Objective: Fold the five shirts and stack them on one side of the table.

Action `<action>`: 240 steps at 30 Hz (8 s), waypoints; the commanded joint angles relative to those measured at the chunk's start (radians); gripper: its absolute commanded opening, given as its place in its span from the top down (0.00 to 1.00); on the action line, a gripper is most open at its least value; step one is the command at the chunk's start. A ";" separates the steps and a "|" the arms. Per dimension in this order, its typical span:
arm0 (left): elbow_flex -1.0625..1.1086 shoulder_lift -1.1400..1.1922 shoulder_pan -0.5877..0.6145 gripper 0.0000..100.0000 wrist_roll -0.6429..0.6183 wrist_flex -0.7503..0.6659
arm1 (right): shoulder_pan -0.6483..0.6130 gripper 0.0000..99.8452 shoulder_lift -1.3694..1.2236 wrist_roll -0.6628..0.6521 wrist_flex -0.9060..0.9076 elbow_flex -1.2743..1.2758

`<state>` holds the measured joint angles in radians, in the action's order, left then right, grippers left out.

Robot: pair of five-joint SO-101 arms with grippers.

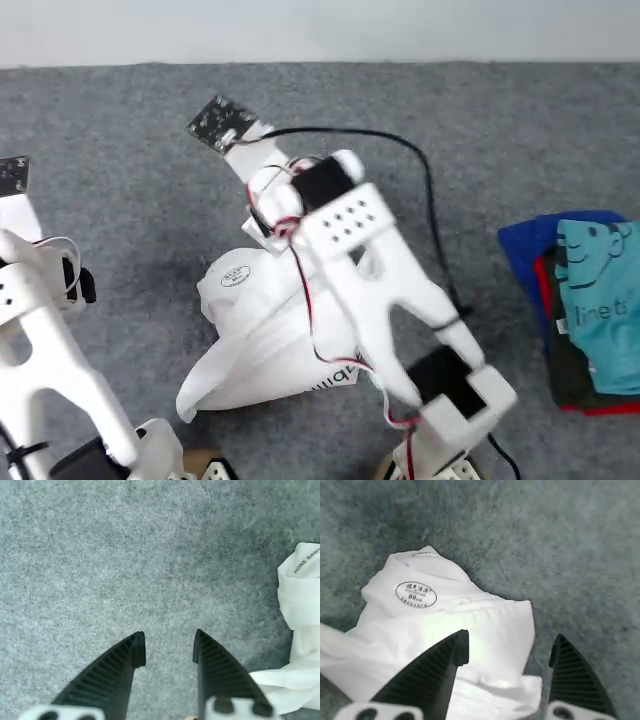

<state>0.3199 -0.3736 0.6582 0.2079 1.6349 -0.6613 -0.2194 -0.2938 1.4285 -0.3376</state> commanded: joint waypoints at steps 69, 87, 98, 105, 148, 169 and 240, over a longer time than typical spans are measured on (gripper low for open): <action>0.289 0.166 -0.591 0.77 -0.015 -0.632 | 0.272 0.99 -0.111 -0.032 0.180 -0.529; -0.065 0.628 -0.614 0.84 -0.017 -0.575 | 0.278 0.99 -0.113 -0.032 0.183 -0.529; -0.067 0.684 -0.689 0.85 -0.017 -0.611 | 0.274 0.99 -0.111 -0.032 0.185 -0.477; -0.067 0.684 -0.692 0.98 -0.017 -0.612 | 0.272 0.99 -0.105 -0.032 0.185 -0.466; -0.232 -0.433 -0.545 0.99 0.064 0.005 | 0.325 0.80 0.915 -0.072 0.246 0.457; 0.064 -0.407 -0.477 0.98 -0.071 -0.281 | -0.354 0.80 0.901 -0.172 -0.358 1.264; 0.091 -0.407 -0.545 0.99 -0.080 -0.267 | 0.220 0.98 0.751 -0.279 0.166 0.749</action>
<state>0.4212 -0.7802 0.1181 0.1358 1.3648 -0.4450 0.5017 -0.6237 1.6801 0.3314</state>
